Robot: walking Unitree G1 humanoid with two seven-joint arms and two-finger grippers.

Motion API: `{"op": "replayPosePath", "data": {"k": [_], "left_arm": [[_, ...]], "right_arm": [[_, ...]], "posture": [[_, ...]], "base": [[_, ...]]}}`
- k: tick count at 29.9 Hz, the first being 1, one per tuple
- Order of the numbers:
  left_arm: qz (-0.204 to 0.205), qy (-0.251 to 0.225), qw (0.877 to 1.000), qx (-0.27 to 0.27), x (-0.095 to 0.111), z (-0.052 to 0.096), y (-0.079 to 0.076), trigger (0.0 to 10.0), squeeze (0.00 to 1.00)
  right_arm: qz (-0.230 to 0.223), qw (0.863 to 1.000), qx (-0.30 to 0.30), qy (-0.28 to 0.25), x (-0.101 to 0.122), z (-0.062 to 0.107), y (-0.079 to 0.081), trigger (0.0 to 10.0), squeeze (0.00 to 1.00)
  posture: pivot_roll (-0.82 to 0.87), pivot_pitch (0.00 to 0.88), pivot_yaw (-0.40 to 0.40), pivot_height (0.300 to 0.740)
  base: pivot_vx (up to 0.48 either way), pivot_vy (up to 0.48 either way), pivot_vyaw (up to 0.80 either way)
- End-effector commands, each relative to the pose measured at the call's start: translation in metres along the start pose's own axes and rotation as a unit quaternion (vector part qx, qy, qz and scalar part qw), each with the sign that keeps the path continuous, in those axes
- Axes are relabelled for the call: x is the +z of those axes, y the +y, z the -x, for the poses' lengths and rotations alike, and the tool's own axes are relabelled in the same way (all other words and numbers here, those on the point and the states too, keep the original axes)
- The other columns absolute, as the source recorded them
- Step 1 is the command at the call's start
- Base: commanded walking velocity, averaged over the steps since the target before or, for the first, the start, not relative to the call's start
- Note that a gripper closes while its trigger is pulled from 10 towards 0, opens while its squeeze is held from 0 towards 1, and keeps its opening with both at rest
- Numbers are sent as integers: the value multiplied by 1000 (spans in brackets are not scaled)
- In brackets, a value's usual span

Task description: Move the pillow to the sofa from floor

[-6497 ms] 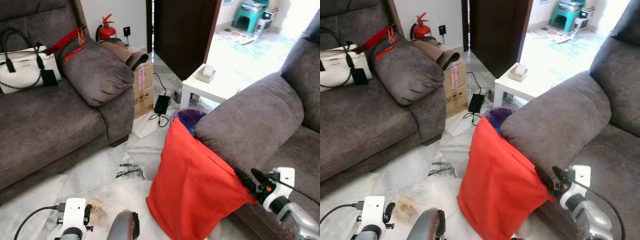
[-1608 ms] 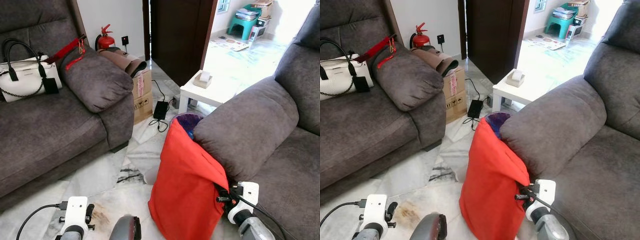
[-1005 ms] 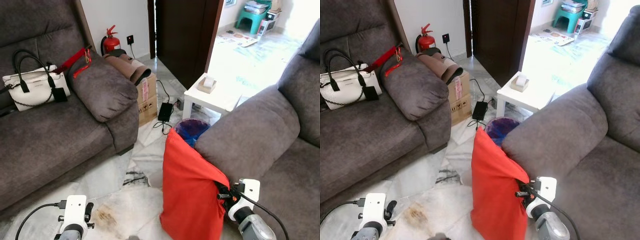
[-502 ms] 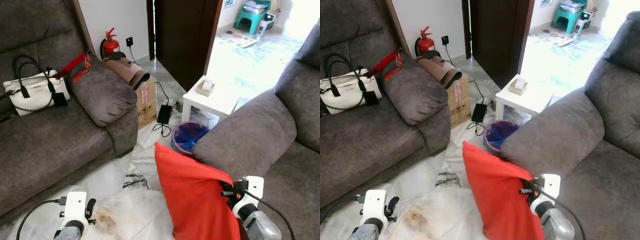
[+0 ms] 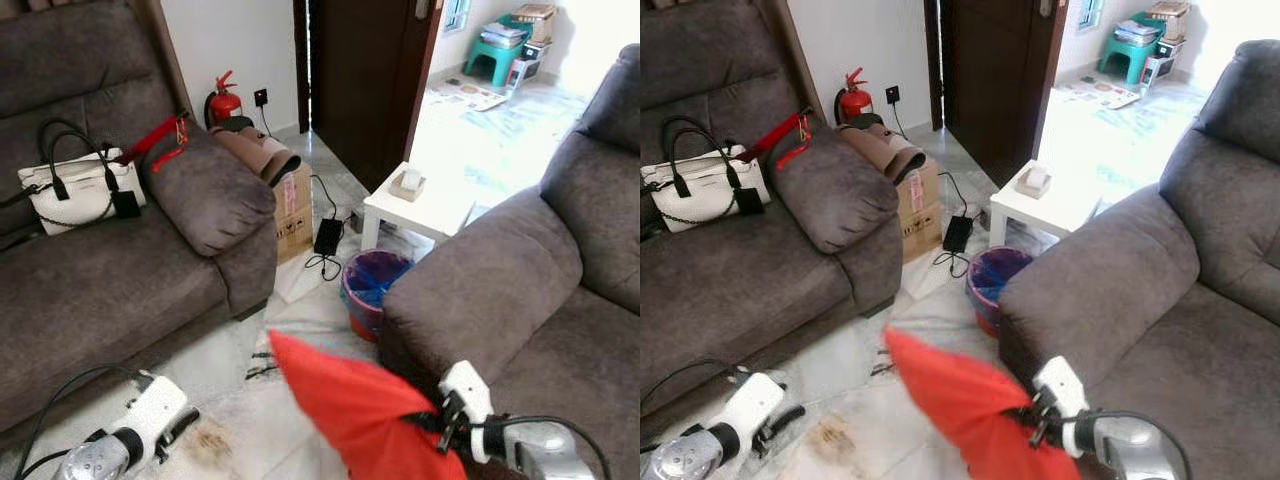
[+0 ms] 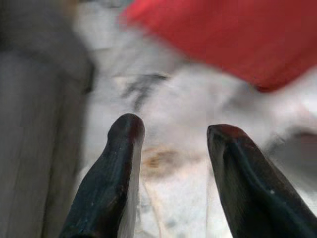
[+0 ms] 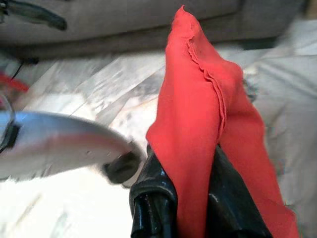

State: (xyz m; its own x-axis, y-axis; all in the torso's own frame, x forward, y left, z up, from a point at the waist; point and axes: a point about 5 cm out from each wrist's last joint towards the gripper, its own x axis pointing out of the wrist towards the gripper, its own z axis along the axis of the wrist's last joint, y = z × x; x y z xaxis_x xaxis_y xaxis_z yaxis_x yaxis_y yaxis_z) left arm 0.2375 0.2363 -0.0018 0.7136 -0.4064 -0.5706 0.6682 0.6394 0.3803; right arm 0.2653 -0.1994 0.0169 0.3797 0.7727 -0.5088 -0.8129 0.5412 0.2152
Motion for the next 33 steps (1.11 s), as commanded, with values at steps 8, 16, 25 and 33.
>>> {"op": "replayPosePath", "data": {"k": [8,16,25,33], "left_arm": [[-51,-14,995,-83,6,-1,-16,10000,1000],[-67,-35,990,-119,17,-5,-15,10000,1000],[-87,-42,989,-115,25,-6,-6,10000,1000],[-101,-58,986,-120,35,-7,4,10000,1000]], "right_arm": [[49,995,85,-34,26,-5,10,10000,0],[76,985,149,-49,42,-3,20,10000,0],[97,976,188,-47,50,1,32,10000,0],[109,971,207,44,23,10,37,10000,0]], "posture": [[152,30,42,740],[150,47,42,740],[144,59,42,740],[139,64,37,740]], "base": [[0,0,0],[0,0,0],[0,0,0],[0,0,0]]}}
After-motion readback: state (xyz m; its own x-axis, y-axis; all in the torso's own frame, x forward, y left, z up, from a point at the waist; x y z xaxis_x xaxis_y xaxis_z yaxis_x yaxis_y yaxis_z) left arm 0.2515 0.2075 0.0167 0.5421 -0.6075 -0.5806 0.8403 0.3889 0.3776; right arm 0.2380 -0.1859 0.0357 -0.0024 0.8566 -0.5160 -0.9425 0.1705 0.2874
